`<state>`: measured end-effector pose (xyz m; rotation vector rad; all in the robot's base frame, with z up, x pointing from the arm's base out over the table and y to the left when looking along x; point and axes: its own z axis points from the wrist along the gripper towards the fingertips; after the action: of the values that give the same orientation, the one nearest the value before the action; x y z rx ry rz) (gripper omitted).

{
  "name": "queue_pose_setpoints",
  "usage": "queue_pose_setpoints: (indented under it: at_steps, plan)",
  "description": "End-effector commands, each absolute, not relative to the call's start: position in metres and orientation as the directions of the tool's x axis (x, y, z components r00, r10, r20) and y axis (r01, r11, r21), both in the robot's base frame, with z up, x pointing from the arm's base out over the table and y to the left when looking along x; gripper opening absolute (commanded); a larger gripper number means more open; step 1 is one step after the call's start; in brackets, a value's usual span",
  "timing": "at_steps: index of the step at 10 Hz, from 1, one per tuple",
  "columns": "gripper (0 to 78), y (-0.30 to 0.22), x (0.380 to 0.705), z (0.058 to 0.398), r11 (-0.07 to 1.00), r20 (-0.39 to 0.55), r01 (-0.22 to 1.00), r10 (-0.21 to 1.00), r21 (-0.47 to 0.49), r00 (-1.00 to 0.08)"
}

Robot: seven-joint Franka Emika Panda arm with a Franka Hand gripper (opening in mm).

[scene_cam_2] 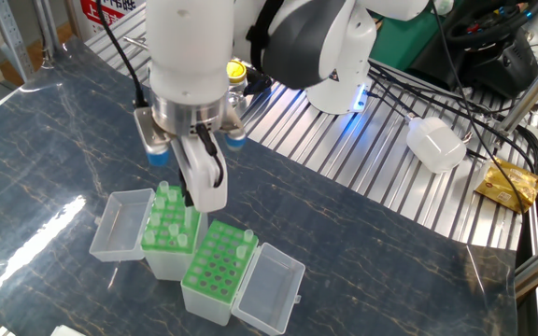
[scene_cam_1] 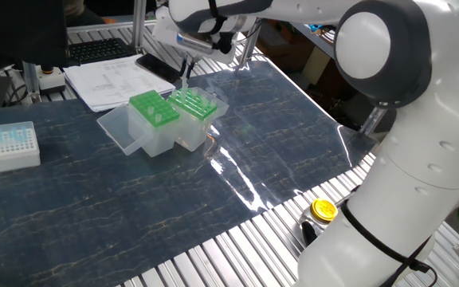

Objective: Transfer all large pipette tips from one holder to another

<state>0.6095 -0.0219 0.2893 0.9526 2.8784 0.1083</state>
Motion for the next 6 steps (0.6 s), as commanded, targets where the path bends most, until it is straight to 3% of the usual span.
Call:
queue_pose_setpoints:
  at_steps: [1,6]
  plan:
    - [1.3,-0.017,0.610,0.313,0.773,-0.071,0.624,0.633,0.112,-0.771]
    - [1.3,-0.015,0.614,0.337,0.744,-0.042,0.652,0.663,0.147,-0.748]
